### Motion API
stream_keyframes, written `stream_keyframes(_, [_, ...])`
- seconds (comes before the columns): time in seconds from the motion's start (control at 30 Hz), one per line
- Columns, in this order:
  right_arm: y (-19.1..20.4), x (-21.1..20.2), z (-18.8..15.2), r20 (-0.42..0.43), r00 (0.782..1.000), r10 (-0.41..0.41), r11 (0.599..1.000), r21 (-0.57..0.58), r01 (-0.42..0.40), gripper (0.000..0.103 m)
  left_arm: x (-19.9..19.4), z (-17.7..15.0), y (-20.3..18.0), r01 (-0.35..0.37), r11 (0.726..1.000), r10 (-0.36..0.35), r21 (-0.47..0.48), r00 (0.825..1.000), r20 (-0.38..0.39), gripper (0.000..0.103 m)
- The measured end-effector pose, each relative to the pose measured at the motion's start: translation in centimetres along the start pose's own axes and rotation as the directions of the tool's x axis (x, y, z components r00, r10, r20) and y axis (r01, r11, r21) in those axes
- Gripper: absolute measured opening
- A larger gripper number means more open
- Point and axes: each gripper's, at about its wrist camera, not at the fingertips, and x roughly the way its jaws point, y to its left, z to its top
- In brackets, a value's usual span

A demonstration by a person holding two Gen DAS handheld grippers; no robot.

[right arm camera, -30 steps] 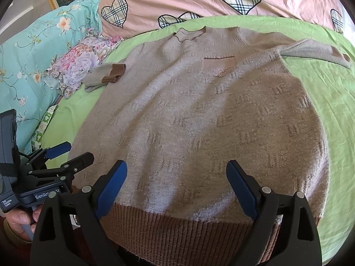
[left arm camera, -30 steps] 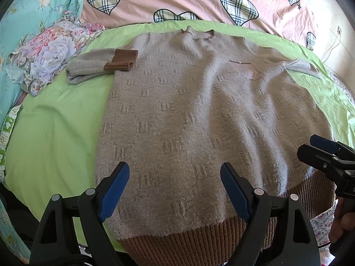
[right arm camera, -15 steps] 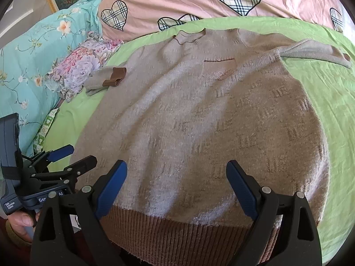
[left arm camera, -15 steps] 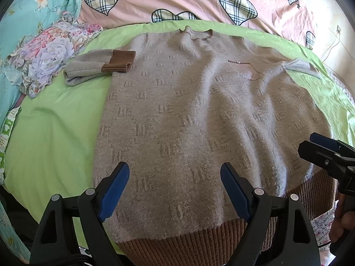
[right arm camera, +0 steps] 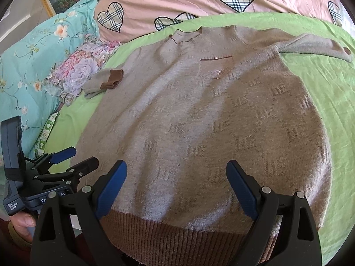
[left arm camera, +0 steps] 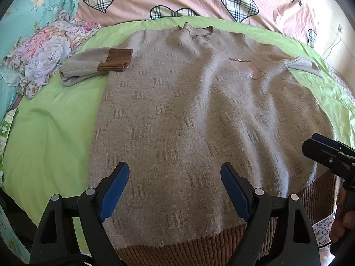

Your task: Fold small clothes

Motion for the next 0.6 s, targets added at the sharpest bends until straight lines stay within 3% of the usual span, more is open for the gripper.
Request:
stream_keyframes(0.3, [-2.2,-0.7,2.1,0.037,0.999,-0.001,0.999,0.043,-0.001,0.091,0.5,1.9,0.2,-0.016,1.0,0.016,0.005,0.999,0.039,0.087])
stream_keyframes(0.6, [-7.6,-2.9,6.1,0.099,0.993,-0.062,0.991,0.12,0.05,0.091,1.6,5.2,0.5,-0.082,0.996,0.081,0.02,0.995,0.049,0.088])
